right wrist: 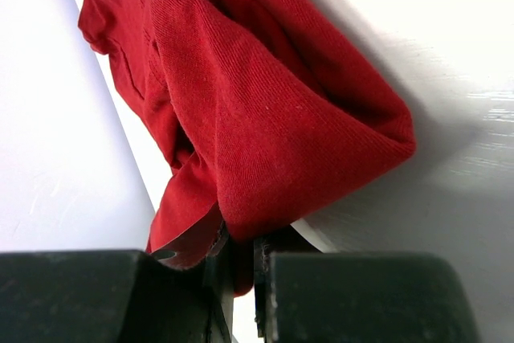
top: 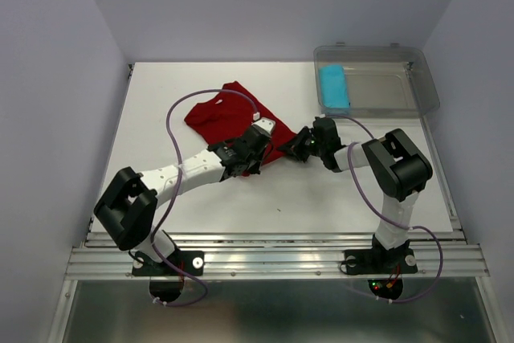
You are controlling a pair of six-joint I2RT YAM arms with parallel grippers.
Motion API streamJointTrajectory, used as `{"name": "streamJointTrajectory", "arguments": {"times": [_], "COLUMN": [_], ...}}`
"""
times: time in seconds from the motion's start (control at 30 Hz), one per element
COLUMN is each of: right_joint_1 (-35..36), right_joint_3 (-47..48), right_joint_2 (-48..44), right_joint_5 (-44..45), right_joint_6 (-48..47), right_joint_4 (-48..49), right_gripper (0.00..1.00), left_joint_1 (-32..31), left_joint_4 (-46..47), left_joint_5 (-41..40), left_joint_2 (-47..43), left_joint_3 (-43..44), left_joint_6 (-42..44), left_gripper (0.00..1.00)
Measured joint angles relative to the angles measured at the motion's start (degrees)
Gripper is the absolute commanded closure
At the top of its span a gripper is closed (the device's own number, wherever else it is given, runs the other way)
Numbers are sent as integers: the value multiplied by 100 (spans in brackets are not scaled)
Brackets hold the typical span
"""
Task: Roll the t-shirts
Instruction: Roll the T-shirt to the center of the board.
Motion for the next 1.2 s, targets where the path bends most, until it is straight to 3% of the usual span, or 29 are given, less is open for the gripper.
{"name": "streamJointTrajectory", "arguments": {"times": [0.17,0.2,0.23,0.73,0.93,1.2], "right_joint_1": [0,0,0,0,0,0], "right_joint_3": [0,0,0,9,9,9], "right_joint_2": [0,0,0,0,-22,-686], "right_joint_5": [4,2,2,2,-15,-48], "right_joint_6": [-7,-7,-11,-26,-17,-44], "right_joint_4": [-4,-4,-2,-42,-118,-470], "right_gripper": [99,99,99,99,99,99], "left_joint_1": [-4,-13,-33,-599,-1036,-1086], "left_joint_4": [-92,-92,-109,-195,-258,-323], "left_joint_5": [15,0,-15,-645,-1064,-1582], "left_joint_2": [-48,-33,-28,310,1054,1486], "left_joint_3": [107,107,107,286,529,754], "left_joint_6": [-33,-61,-76,-149,-155,-153], "left_gripper": [77,40,27,15,15,17]}}
